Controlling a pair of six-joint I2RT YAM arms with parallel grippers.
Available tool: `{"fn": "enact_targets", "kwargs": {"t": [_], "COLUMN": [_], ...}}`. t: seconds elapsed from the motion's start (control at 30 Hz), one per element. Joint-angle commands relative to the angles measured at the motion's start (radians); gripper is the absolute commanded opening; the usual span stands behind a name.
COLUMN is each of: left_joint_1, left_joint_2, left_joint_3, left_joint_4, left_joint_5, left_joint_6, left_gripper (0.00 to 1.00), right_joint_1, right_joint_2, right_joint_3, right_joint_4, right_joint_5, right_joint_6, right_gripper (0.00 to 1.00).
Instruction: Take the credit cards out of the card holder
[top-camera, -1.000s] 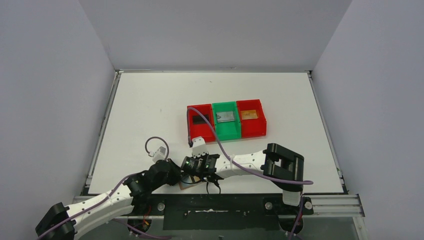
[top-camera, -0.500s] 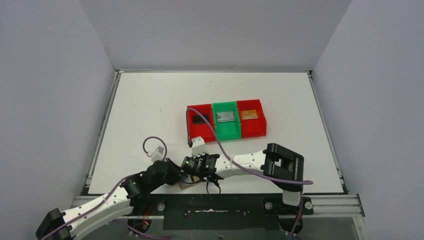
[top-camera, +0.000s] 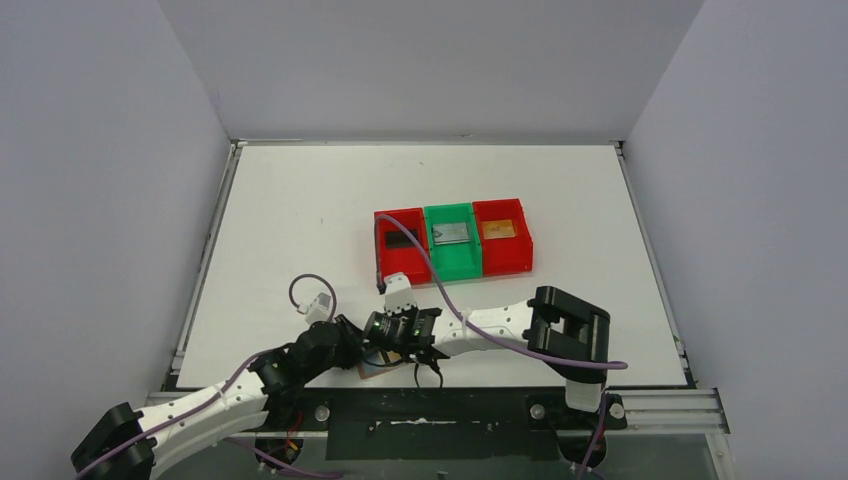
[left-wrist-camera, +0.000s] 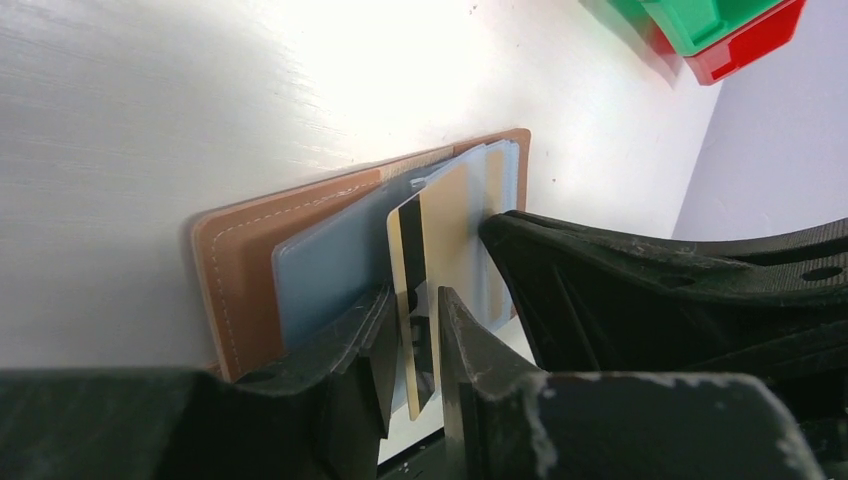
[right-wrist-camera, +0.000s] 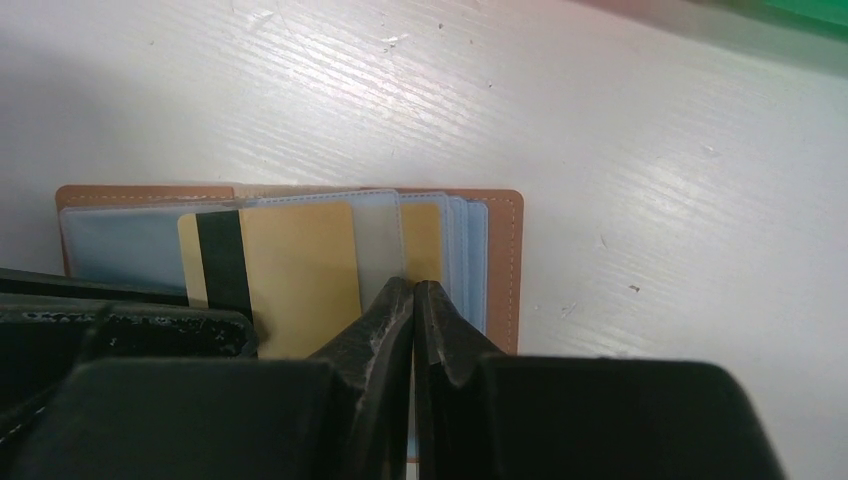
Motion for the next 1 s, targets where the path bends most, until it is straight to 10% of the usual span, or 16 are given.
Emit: {"fn": "enact_targets", "kwargs": {"t": [0.0, 0.3, 0.97], "left_joint_1": [0.006, 0.007, 0.008], "left_joint_2": [0.011, 0.01, -0.238], "left_joint_3": [-0.027, -0.038, 0.267], "left_joint_4": [0.147, 0.125, -0.54], "left_joint_5": [0.006, -0.005, -0.174], "left_joint_6": [-0.037, -0.059, 0.06], "left_gripper": [0.21, 0.0, 0.0], "right_joint_1": [-0.012, -0.021, -0.086], "right_joint_2": [0.029, 0.017, -0.072], "right_joint_3": [-0.053, -0.061, -0.081], "right_joint_4": [-0.038, -0.032, 0.032], "right_joint_5": [-0.067, -0.065, -0.116], "right_joint_6": [-0.003, 0.002, -0.038], "right_gripper": [0.0, 0.01, 0.03]}}
